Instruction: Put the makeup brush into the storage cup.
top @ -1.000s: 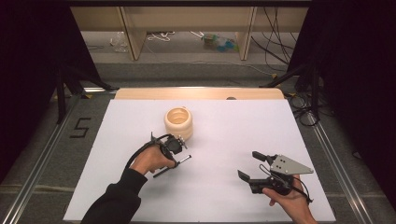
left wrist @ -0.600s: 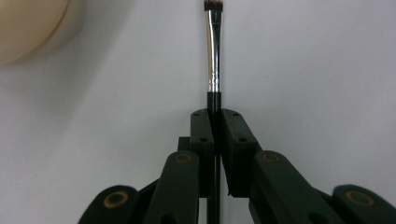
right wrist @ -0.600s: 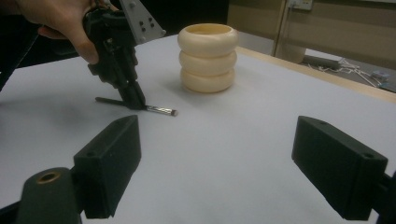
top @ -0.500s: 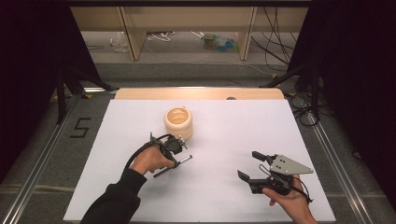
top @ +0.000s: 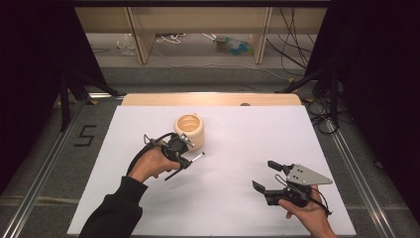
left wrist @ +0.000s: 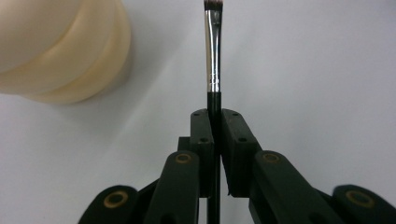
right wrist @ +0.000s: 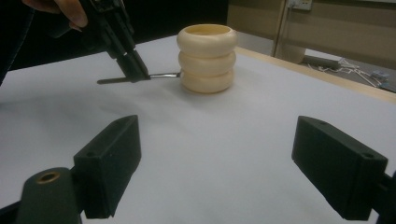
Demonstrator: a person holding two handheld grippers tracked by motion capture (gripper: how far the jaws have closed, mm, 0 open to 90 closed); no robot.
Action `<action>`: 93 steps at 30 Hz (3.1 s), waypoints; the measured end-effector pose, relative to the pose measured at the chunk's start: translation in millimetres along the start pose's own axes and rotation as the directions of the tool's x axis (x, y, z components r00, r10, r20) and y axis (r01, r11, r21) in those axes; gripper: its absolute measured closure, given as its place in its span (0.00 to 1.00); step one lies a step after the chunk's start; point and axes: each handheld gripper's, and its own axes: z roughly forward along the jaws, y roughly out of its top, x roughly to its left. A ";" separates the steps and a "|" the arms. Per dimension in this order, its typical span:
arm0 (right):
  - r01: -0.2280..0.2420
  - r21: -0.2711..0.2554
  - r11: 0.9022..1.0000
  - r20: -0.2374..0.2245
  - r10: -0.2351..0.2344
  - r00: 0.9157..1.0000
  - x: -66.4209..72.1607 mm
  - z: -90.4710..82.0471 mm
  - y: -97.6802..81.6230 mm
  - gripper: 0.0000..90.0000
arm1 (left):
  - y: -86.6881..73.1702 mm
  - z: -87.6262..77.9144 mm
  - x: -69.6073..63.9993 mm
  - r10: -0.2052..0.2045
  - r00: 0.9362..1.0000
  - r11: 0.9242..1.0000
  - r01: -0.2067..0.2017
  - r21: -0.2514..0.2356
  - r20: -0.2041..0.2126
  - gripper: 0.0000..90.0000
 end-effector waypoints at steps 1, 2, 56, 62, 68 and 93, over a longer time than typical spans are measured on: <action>0.000 0.000 1.000 0.000 0.000 1.000 -0.1 0.0 0.0 0.19 | 0.1 -1.1 0.7 -0.008 1.000 1.000 0.007 -0.026 -0.005 0.93; -0.002 -0.002 1.000 0.000 0.002 1.000 -0.2 0.0 0.0 0.19 | 0.2 -0.9 0.6 -0.024 1.000 0.998 0.023 -0.054 -0.009 0.93; 0.004 0.043 0.999 0.011 -0.005 1.000 -0.4 -2.7 0.8 0.19 | 0.1 -43.7 20.9 -0.219 0.975 0.743 0.187 -0.643 0.030 0.93; -0.001 0.014 1.000 0.013 0.000 1.000 -0.4 0.4 -0.8 0.19 | 1.5 -46.2 21.7 -0.246 0.969 0.697 0.195 -0.690 0.026 0.93; -0.003 0.011 1.000 0.001 0.003 1.000 -1.3 1.8 -1.8 0.19 | 0.8 -45.8 25.0 -0.254 0.967 0.685 0.189 -0.704 0.012 0.93; 0.000 0.018 1.000 0.009 0.000 1.000 -1.9 0.9 -1.8 0.19 | 3.9 -43.0 41.5 -0.315 0.949 0.572 0.203 -0.795 0.016 0.93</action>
